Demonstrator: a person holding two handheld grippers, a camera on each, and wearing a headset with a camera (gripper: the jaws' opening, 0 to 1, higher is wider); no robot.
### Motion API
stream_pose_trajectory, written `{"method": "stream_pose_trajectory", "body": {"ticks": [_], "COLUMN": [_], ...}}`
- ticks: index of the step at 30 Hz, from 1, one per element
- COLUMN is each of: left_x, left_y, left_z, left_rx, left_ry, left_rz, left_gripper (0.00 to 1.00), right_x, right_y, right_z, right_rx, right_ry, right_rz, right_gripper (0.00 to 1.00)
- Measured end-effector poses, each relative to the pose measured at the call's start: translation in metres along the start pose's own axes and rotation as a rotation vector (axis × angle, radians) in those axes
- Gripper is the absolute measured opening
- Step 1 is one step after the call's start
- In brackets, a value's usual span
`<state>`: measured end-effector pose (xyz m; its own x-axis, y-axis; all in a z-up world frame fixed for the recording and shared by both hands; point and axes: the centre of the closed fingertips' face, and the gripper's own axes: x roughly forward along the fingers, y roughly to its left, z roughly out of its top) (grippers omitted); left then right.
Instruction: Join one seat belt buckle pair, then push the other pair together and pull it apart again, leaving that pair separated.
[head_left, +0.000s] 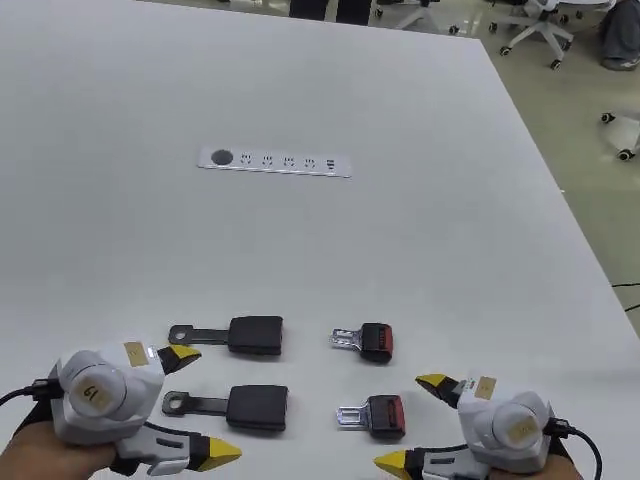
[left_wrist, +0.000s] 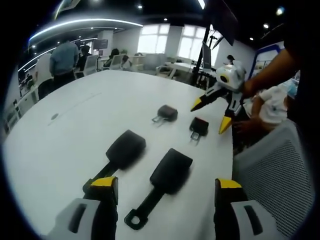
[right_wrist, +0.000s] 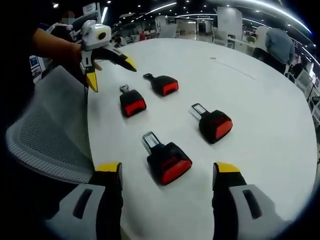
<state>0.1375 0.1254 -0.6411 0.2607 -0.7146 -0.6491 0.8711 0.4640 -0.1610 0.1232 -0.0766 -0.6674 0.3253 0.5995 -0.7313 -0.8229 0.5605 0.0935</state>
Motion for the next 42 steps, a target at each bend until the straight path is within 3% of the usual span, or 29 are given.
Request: {"method": "stream_pose_trajectory", "body": {"ticks": [3, 13, 20, 24, 33, 39, 42], "left_x": [0.008, 0.022, 0.033, 0.04, 0.05, 0.049, 0.049], "left_y": [-0.007, -0.015, -0.013, -0.013, -0.007, -0.003, -0.003], "left_z": [0.003, 0.002, -0.001, -0.006, -0.017, -0.019, -0.02], "left_rx": [0.02, 0.096, 0.136, 0.214, 0.291, 0.348, 0.369], "left_ry": [0.021, 0.072, 0.1, 0.133, 0.177, 0.171, 0.177], "left_rz": [-0.023, -0.084, -0.114, -0.148, -0.179, -0.185, -0.186], "left_gripper": [0.79, 0.7, 0.62, 0.59, 0.52, 0.44, 0.36], "right_x": [0.002, 0.013, 0.019, 0.02, 0.019, 0.022, 0.022], "right_y": [0.001, 0.001, 0.001, 0.003, 0.003, 0.002, 0.0], "right_z": [0.0, -0.005, -0.007, -0.011, -0.01, -0.01, -0.01], "right_rx": [-0.014, -0.083, -0.132, -0.174, -0.205, -0.224, -0.221], "right_ry": [0.013, 0.062, 0.1, 0.134, 0.166, 0.177, 0.189], "right_rz": [0.021, 0.074, 0.106, 0.133, 0.159, 0.158, 0.154], "right_gripper": [0.7, 0.65, 0.58, 0.5, 0.44, 0.43, 0.37]}}
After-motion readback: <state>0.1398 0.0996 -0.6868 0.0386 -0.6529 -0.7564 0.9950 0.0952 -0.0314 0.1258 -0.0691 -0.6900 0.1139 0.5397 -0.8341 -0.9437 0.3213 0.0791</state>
